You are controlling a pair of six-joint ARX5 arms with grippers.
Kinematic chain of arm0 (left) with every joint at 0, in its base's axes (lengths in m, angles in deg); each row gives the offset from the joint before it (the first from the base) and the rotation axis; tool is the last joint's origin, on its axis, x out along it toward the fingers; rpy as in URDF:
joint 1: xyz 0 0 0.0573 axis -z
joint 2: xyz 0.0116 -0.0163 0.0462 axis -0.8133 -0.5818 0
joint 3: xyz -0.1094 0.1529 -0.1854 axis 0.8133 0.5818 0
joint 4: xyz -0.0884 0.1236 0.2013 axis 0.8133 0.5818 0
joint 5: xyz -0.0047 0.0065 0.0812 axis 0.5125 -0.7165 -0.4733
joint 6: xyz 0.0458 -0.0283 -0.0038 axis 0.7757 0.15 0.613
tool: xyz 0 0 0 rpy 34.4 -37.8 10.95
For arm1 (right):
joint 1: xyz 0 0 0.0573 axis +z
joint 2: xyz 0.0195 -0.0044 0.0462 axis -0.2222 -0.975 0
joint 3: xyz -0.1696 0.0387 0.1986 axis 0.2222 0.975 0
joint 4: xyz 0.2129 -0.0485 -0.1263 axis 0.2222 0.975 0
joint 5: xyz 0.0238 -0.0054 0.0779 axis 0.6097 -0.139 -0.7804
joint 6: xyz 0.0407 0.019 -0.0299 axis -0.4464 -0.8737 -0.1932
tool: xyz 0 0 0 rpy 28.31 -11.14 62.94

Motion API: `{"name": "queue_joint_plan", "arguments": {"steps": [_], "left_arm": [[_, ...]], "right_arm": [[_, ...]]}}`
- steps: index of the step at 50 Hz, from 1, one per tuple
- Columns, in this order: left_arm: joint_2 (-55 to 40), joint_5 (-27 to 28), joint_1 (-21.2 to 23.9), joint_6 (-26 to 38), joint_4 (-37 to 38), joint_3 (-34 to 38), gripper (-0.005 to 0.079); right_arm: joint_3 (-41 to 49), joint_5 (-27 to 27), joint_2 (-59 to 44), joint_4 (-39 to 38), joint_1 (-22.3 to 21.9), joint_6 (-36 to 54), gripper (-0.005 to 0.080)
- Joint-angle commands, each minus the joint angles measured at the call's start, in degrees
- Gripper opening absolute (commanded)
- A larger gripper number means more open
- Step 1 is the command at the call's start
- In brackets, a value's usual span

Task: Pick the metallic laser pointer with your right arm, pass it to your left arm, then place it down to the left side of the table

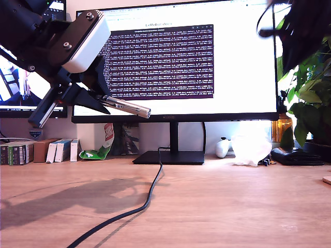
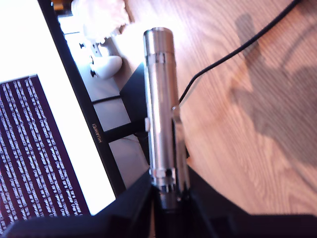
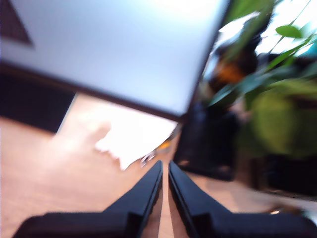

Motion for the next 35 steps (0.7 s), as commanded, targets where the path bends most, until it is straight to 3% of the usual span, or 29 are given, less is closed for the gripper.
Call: {"name": "queue_joint_plan", "arguments": {"steps": [1,7,16,25,35], "left_arm": [[-0.7,-0.1,-0.8,-2.6,-0.6,0.5,-0.0024],[-0.7,-1.2,-1.7,-7.6,-0.6,0.5,-0.0024],[-0.7,-3.1,-2.8,-21.7,1.1,-0.2,-0.0024],[-0.7,-1.9,-4.5,-36.3,13.3,-5.9,-0.0024],[-0.7,4.7,-8.3,-48.4,27.9,-14.0,-0.0024]], "right_arm": [[2.0,1.1,4.0,-1.2,0.1,0.1,-0.0011],[7.3,1.9,9.3,-3.1,0.1,0.2,-0.0011],[15.6,2.8,19.1,-6.6,0.5,0.2,-0.0011],[23.8,4.9,31.2,-10.9,2.9,0.0,-0.0011],[30.8,11.4,43.4,-12.1,5.6,0.0,-0.0011]]}}
